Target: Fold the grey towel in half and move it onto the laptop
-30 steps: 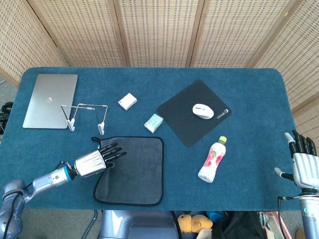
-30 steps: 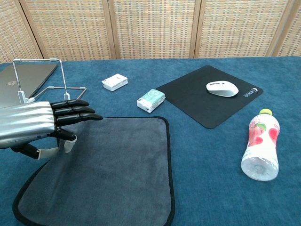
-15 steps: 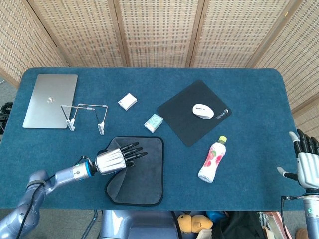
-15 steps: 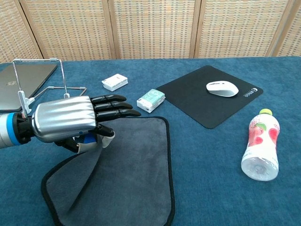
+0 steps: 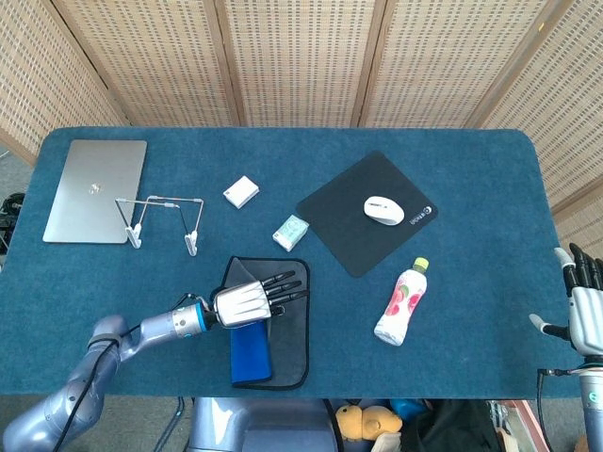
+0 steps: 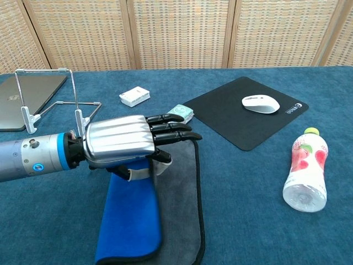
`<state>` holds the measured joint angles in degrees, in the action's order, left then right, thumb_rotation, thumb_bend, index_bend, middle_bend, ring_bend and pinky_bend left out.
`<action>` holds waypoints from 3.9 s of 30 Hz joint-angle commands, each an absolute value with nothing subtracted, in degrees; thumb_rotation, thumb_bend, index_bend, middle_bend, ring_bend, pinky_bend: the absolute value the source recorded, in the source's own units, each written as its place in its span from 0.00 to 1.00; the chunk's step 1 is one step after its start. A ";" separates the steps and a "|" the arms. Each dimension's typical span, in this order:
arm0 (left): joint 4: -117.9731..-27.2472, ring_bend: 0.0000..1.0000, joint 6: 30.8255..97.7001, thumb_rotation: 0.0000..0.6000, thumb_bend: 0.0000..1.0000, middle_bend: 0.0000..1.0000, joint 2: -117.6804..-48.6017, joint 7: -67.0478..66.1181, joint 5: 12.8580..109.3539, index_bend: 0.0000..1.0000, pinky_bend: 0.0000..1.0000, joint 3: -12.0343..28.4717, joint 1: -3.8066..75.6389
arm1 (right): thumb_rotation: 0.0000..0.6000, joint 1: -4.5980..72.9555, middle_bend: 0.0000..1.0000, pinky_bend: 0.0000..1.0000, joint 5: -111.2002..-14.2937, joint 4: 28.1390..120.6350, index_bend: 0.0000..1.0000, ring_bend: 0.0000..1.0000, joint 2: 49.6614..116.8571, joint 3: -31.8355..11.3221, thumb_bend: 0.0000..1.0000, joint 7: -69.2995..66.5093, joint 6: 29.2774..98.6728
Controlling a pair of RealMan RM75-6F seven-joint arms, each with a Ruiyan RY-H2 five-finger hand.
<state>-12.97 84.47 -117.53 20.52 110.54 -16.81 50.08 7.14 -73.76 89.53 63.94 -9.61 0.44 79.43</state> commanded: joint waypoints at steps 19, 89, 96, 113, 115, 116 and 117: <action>-12.55 0.00 78.99 1.00 0.49 0.00 -122.28 18.14 110.15 0.70 0.01 -16.73 54.61 | 1.00 7.02 0.00 0.00 -73.07 89.16 0.00 0.00 63.28 -9.95 0.00 -1.73 78.79; -29.23 0.00 81.13 1.00 0.32 0.00 -101.87 11.41 109.88 0.39 0.00 -17.70 49.30 | 1.00 6.38 0.00 0.00 -74.75 90.82 0.00 0.00 61.80 -9.47 0.00 -4.23 79.52; -26.80 0.00 81.62 1.00 0.32 0.00 -103.13 12.11 110.31 0.39 0.00 -17.80 48.19 | 1.00 6.36 0.00 0.00 -74.71 90.87 0.00 0.00 61.81 -9.47 0.00 -4.15 79.57; -21.39 0.00 80.22 1.00 0.33 0.00 -108.28 12.96 110.41 0.43 0.00 -17.23 47.50 | 1.00 6.43 0.00 0.00 -74.39 90.66 0.00 0.00 61.88 -9.51 0.00 -4.15 79.34; -20.89 0.00 80.08 1.00 0.33 0.00 -109.02 13.02 110.27 0.44 0.00 -17.00 47.61 | 1.00 6.44 0.00 0.00 -74.35 90.59 0.00 0.00 61.84 -9.54 0.00 -4.30 79.30; -20.75 0.00 80.09 1.00 0.34 0.00 -109.22 13.15 110.22 0.45 0.00 -16.92 47.62 | 1.00 6.43 0.00 0.00 -74.34 90.56 0.00 0.00 61.83 -9.54 0.00 -4.34 79.28; -20.59 0.00 80.14 1.00 0.35 0.00 -109.41 13.20 110.17 0.46 0.00 -16.84 47.62 | 1.00 6.44 0.00 0.00 -74.33 90.54 0.00 0.00 61.82 -9.54 0.00 -4.39 79.25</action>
